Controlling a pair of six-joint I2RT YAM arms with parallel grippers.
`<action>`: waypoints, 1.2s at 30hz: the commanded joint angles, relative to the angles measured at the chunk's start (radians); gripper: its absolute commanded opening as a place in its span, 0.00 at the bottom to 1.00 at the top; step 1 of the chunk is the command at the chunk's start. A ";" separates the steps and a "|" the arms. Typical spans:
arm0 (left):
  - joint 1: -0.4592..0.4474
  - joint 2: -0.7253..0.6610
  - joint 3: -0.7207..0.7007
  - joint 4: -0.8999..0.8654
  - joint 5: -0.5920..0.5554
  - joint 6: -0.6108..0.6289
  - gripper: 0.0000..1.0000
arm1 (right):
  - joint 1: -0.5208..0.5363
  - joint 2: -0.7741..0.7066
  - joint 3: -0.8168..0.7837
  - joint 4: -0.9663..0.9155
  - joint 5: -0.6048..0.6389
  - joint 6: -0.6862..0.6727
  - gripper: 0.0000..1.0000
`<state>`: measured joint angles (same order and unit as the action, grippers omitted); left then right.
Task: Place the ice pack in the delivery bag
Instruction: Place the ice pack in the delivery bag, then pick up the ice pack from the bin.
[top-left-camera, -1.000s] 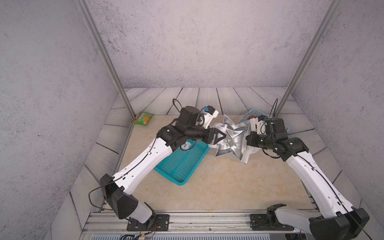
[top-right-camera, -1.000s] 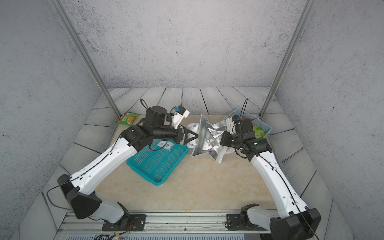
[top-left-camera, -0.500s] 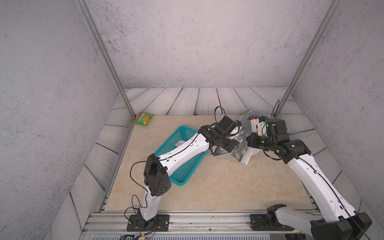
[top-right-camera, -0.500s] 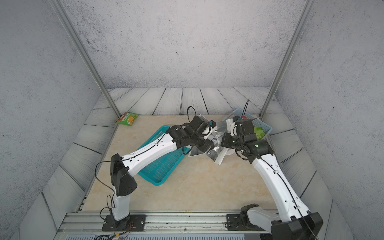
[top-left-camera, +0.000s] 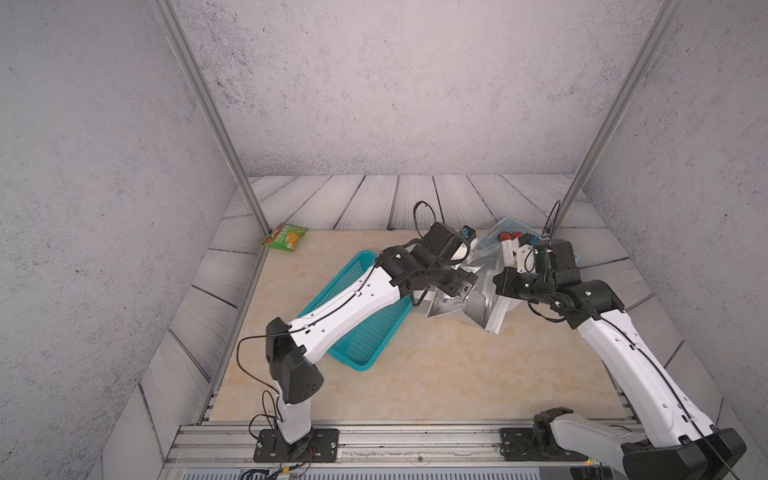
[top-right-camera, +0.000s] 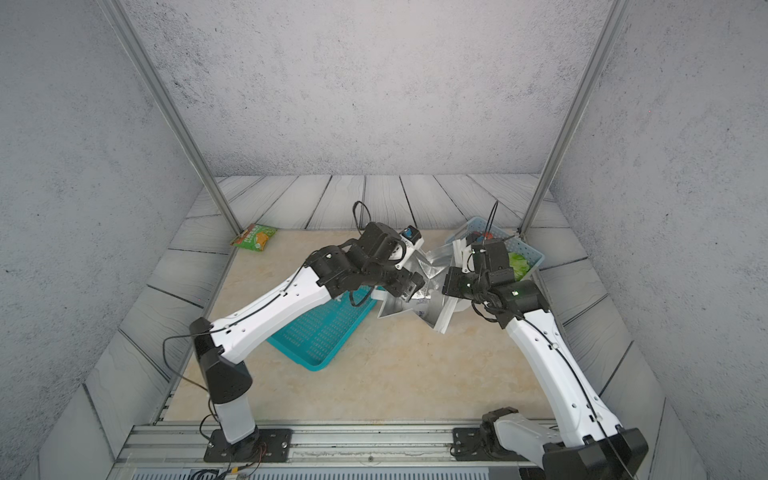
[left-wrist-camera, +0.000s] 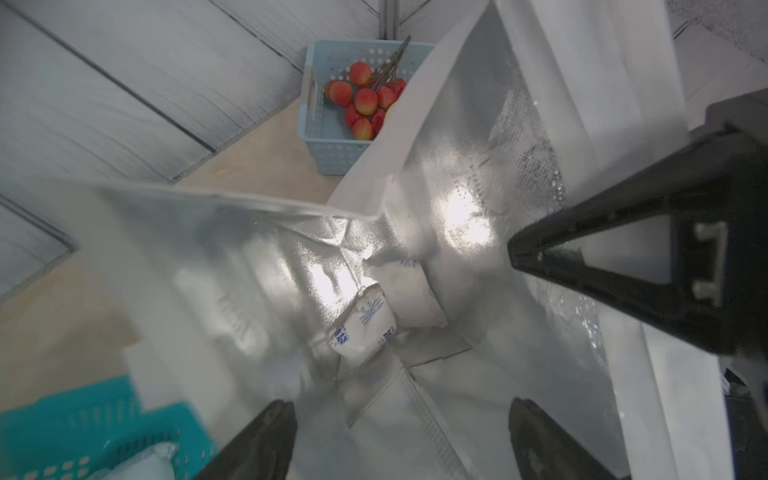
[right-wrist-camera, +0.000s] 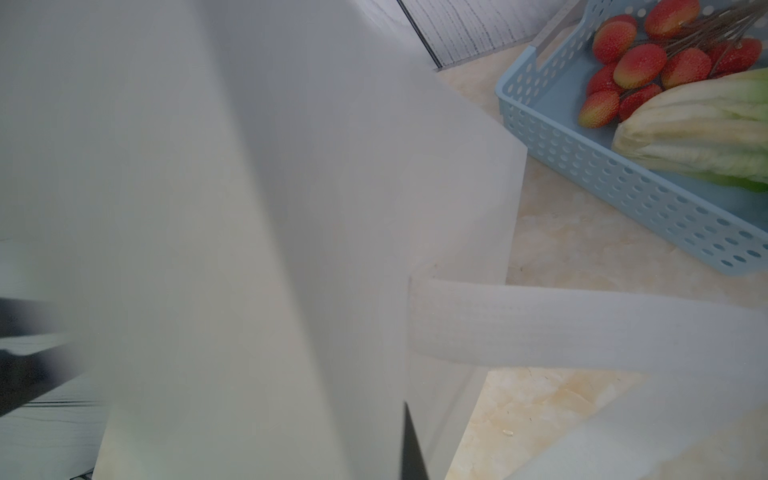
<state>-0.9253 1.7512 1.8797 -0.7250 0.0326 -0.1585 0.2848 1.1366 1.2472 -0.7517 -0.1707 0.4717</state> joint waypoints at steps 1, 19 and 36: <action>0.150 -0.203 -0.214 0.147 -0.020 -0.118 0.98 | -0.003 -0.032 -0.006 0.022 -0.014 0.005 0.00; 0.496 0.039 -0.439 -0.220 -0.133 -1.081 0.81 | -0.003 -0.014 -0.035 0.066 -0.033 0.024 0.00; 0.491 0.368 -0.189 -0.111 -0.232 -1.070 0.83 | -0.004 -0.002 -0.025 0.066 -0.032 0.016 0.00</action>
<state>-0.4324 2.0792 1.6569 -0.8310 -0.1658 -1.2369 0.2848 1.1305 1.2160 -0.7128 -0.1894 0.4904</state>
